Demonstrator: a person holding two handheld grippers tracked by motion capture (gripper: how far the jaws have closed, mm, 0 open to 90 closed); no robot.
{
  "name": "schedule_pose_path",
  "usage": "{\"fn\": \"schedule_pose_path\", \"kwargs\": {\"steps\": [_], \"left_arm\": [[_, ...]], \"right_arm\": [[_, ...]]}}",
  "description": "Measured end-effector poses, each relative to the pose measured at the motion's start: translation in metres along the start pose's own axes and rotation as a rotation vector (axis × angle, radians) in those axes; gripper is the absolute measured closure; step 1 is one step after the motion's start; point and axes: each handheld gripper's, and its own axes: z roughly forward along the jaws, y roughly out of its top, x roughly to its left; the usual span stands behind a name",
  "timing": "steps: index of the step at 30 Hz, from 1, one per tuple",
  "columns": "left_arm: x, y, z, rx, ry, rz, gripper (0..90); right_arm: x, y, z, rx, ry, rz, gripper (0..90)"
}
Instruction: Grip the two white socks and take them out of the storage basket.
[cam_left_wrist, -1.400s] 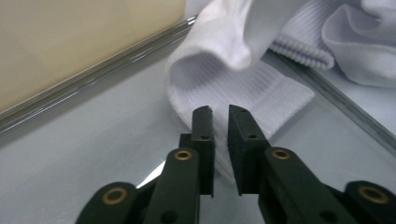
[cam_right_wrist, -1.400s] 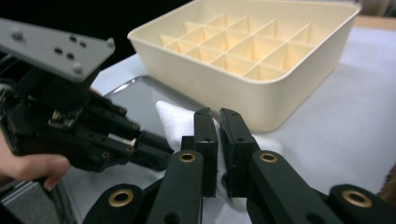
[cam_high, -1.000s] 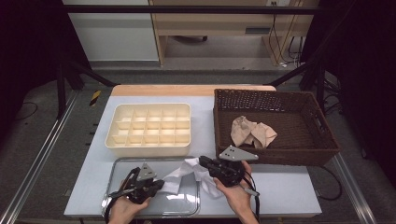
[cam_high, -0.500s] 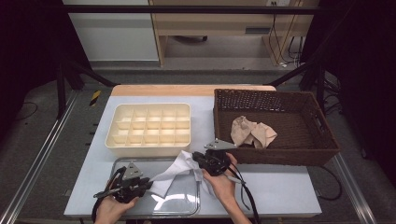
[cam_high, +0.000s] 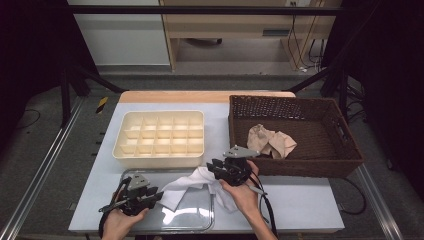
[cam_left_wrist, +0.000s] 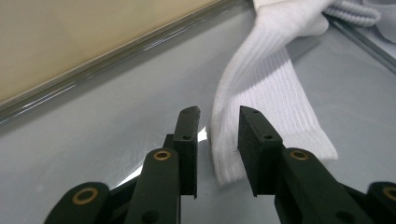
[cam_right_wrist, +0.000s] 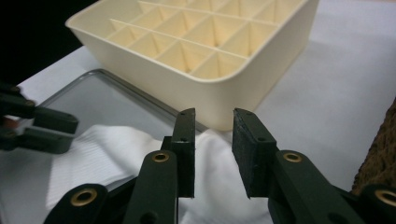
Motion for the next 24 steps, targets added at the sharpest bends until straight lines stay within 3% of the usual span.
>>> {"fn": "schedule_pose_path", "kwargs": {"steps": [2, 7, 11, 15, 20, 24], "left_arm": [[0.000, 0.000, 0.000, -0.003, 0.001, -0.005, 69.4], [0.001, 0.000, -0.003, -0.021, 0.005, -0.012, 70.5], [0.000, 0.000, -0.004, -0.026, 0.006, -0.015, 70.8], [-0.001, 0.000, -0.004, -0.027, 0.010, -0.016, 70.8], [-0.003, 0.000, -0.004, -0.032, 0.010, -0.017, 70.9], [-0.003, 0.001, -0.005, -0.045, 0.012, -0.022, 70.7]], "right_arm": [[0.006, 0.000, -0.009, -0.023, 0.035, -0.007, 70.6], [0.019, -0.007, -0.031, -0.046, 0.061, -0.050, 75.8], [0.022, -0.020, -0.045, -0.009, 0.068, -0.070, 76.6], [0.022, -0.045, -0.046, 0.062, 0.059, -0.075, 70.7], [0.018, -0.060, -0.045, 0.070, 0.051, -0.046, 61.2], [0.020, -0.074, -0.037, 0.127, 0.056, -0.047, 59.8]]}}
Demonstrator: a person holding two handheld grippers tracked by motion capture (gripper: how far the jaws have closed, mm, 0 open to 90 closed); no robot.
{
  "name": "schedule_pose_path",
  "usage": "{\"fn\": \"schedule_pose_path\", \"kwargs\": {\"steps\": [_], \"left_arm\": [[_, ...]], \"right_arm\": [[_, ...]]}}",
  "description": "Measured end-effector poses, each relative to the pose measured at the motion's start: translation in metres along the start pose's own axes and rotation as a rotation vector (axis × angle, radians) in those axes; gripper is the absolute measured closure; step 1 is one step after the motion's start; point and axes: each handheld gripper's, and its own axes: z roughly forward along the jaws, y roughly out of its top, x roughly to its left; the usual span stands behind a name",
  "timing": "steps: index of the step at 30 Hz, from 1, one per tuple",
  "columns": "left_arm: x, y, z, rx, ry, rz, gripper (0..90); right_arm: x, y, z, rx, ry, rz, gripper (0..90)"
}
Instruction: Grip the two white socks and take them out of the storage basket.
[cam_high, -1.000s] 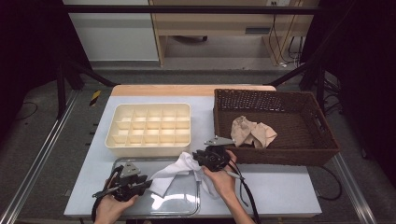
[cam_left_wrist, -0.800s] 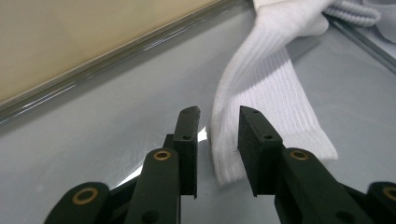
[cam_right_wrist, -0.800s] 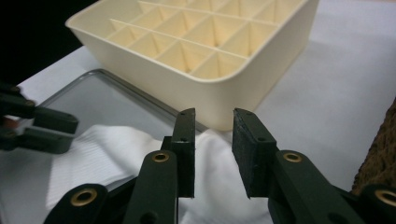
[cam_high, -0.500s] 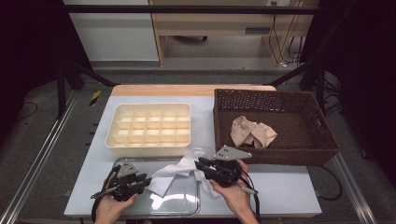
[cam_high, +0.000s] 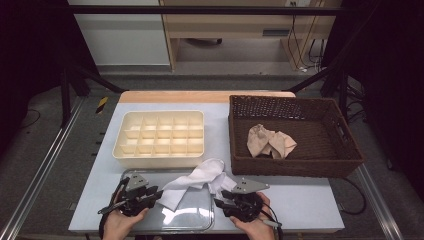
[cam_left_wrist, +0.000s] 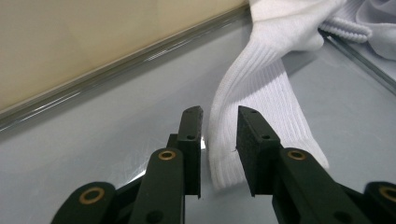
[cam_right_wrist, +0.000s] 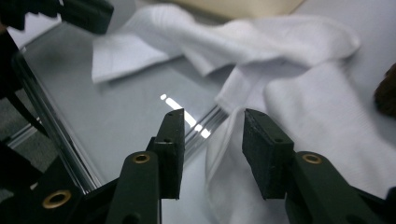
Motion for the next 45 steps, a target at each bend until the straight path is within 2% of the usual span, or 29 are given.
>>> {"fn": "schedule_pose_path", "kwargs": {"steps": [3, 5, 7, 9, 11, 16, 18, 20, 21, 22, 23, 25, 28, 31, 35, 37, 39, 41, 42, 45], "left_arm": [[0.001, 0.001, -0.002, -0.011, 0.000, -0.006, 70.5], [0.001, 0.000, -0.003, -0.018, 0.000, -0.010, 70.3], [0.002, 0.000, -0.003, -0.017, 0.002, -0.014, 70.2], [0.003, 0.000, -0.003, -0.019, 0.003, -0.016, 70.2], [0.003, 0.001, -0.004, -0.021, 0.004, -0.015, 70.2], [0.004, 0.000, -0.004, -0.026, 0.007, -0.017, 70.1], [0.004, 0.000, -0.004, -0.024, 0.006, -0.018, 70.0], [0.004, 0.001, -0.004, -0.027, 0.007, -0.021, 69.9], [0.004, 0.001, -0.004, -0.027, 0.008, -0.021, 69.8], [0.004, 0.001, -0.004, -0.027, 0.008, -0.021, 69.6], [0.004, 0.001, -0.004, -0.026, 0.008, -0.021, 69.5], [0.005, 0.001, -0.004, -0.023, 0.008, -0.020, 69.2], [0.005, 0.001, -0.003, -0.020, 0.009, -0.017, 68.8], [0.005, 0.001, -0.002, -0.014, 0.007, -0.013, 68.5], [0.004, 0.001, 0.000, -0.004, 0.002, -0.009, 68.2], [0.004, 0.001, 0.000, 0.000, 0.001, -0.006, 68.1], [0.003, 0.001, 0.001, 0.004, -0.001, -0.007, 68.3], [0.003, 0.001, 0.002, 0.008, 0.001, -0.012, 69.0], [0.003, 0.001, 0.002, 0.008, 0.001, -0.012, 69.5], [0.001, 0.001, 0.004, 0.021, 0.001, -0.019, 71.8]], "right_arm": [[0.002, -0.004, 0.005, 0.027, -0.002, -0.012, 66.0], [0.003, -0.006, 0.006, 0.043, -0.028, -0.014, 74.7], [0.000, -0.006, 0.005, 0.053, -0.042, 0.002, 83.8], [-0.003, -0.005, 0.001, 0.055, -0.041, 0.017, 88.0], [-0.005, -0.002, -0.007, 0.039, -0.038, 0.032, 89.0], [-0.018, 0.007, -0.044, -0.084, -0.079, 0.074, 89.1], [-0.029, 0.005, -0.062, -0.123, -0.119, 0.102, 89.1], [-0.041, 0.000, -0.073, -0.139, -0.164, 0.140, 89.1], [-0.047, -0.004, -0.078, -0.140, -0.182, 0.160, 89.1], [-0.047, -0.004, -0.078, -0.140, -0.182, 0.160, 89.1], [-0.057, -0.009, -0.084, -0.139, -0.219, 0.186, 89.1], [-0.066, -0.011, -0.086, -0.142, -0.245, 0.208, 89.1], [-0.077, -0.014, -0.085, -0.127, -0.278, 0.230, 89.0], [-0.087, -0.018, -0.079, -0.086, -0.299, 0.239, 88.1], [-0.092, -0.020, -0.071, -0.029, -0.299, 0.226, 83.3], [-0.088, -0.017, -0.070, -0.038, -0.308, 0.205, 79.8], [-0.082, -0.013, -0.073, -0.082, -0.314, 0.167, 76.3], [-0.074, -0.006, -0.076, -0.145, -0.280, 0.128, 73.9], [-0.074, -0.006, -0.076, -0.145, -0.280, 0.128, 73.9], [-0.057, 0.005, -0.070, -0.195, -0.253, 0.069, 71.8]]}}
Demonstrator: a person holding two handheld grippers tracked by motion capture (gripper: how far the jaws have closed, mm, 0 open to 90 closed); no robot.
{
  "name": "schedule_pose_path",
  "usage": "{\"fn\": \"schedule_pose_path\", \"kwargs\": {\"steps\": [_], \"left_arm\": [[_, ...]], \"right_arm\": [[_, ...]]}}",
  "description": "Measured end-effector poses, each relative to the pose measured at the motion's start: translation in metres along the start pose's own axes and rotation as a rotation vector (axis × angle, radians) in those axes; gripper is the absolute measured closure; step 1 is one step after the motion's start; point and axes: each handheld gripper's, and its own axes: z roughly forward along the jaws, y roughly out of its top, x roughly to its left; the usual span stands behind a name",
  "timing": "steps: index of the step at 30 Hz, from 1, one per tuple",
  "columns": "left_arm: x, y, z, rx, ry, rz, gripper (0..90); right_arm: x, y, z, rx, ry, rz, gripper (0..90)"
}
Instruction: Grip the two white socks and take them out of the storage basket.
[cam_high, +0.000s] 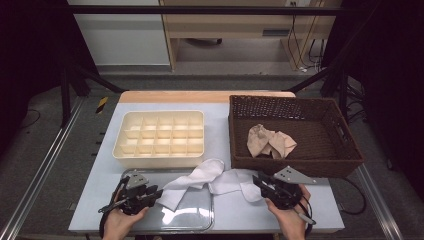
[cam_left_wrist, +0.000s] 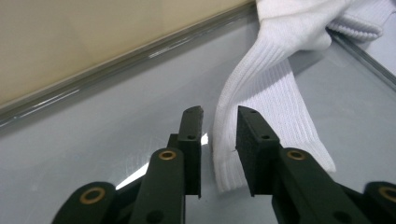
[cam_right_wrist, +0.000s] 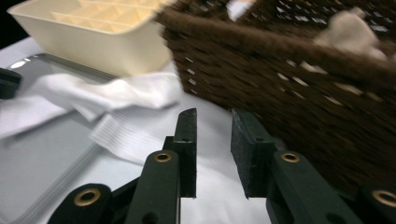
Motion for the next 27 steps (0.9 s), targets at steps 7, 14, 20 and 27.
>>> {"fn": "schedule_pose_path", "kwargs": {"steps": [7, 14, 20, 27], "left_arm": [[-0.003, 0.000, 0.006, 0.031, 0.004, 0.010, 76.7], [-0.003, 0.000, 0.007, 0.041, 0.007, 0.022, 77.5], [-0.002, 0.001, 0.006, 0.038, 0.009, 0.022, 77.2], [0.000, 0.000, 0.004, 0.028, 0.010, 0.014, 76.9]], "right_arm": [[0.043, 0.007, 0.033, 0.037, 0.156, -0.035, 73.5], [0.075, -0.008, 0.080, 0.179, 0.212, -0.084, 61.9], [0.075, -0.015, 0.093, 0.226, 0.196, -0.085, 82.9], [0.083, -0.012, 0.067, 0.216, 0.282, -0.058, 85.2]]}}
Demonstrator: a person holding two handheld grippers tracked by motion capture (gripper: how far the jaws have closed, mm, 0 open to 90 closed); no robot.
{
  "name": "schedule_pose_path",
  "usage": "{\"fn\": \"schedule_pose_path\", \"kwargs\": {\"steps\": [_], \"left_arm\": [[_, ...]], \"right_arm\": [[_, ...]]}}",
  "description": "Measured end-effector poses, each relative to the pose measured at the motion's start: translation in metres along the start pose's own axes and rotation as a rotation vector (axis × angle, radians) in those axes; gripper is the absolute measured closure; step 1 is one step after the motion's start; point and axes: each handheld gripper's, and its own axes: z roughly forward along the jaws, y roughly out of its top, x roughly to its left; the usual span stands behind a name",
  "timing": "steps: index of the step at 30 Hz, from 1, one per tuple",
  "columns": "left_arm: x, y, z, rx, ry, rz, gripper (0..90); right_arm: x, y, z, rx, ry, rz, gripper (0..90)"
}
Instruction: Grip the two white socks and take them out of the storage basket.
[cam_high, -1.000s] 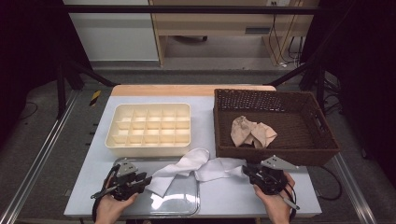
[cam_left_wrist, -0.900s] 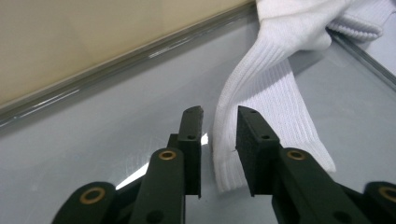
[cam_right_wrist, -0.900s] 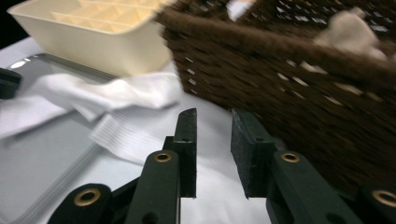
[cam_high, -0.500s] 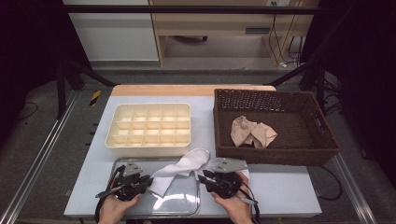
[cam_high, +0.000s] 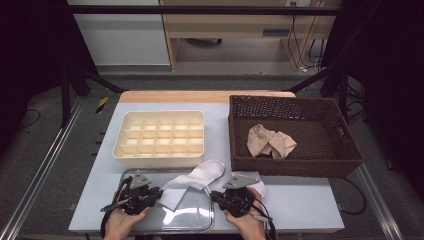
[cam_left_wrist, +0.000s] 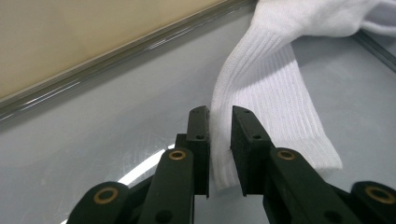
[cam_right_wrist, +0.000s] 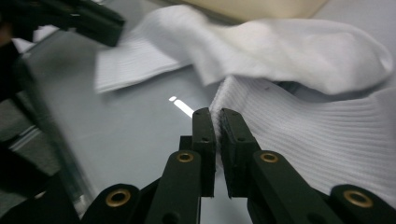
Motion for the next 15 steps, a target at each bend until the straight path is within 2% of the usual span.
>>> {"fn": "schedule_pose_path", "kwargs": {"steps": [3, 6, 8, 10, 13, 15], "left_arm": [[0.001, 0.000, -0.001, -0.003, 0.005, -0.002, 76.8], [0.001, 0.000, -0.001, -0.006, 0.005, -0.005, 76.5], [0.000, 0.001, -0.003, -0.017, 0.001, -0.010, 76.0], [-0.001, 0.002, -0.004, -0.024, -0.005, -0.008, 75.3], [-0.005, 0.003, -0.008, -0.046, -0.016, -0.009, 73.2], [-0.008, 0.003, -0.009, -0.052, -0.017, -0.003, 72.2]], "right_arm": [[0.012, -0.005, -0.006, -0.010, 0.056, 0.007, 85.0], [0.020, -0.009, 0.001, -0.001, 0.096, 0.009, 84.1], [0.022, -0.011, 0.009, 0.024, 0.092, 0.004, 82.7], [0.020, -0.011, 0.013, 0.027, 0.095, 0.011, 79.3], [0.016, -0.007, 0.004, -0.030, 0.115, 0.019, 72.6], [0.012, -0.004, -0.008, -0.071, 0.118, 0.030, 71.7]]}}
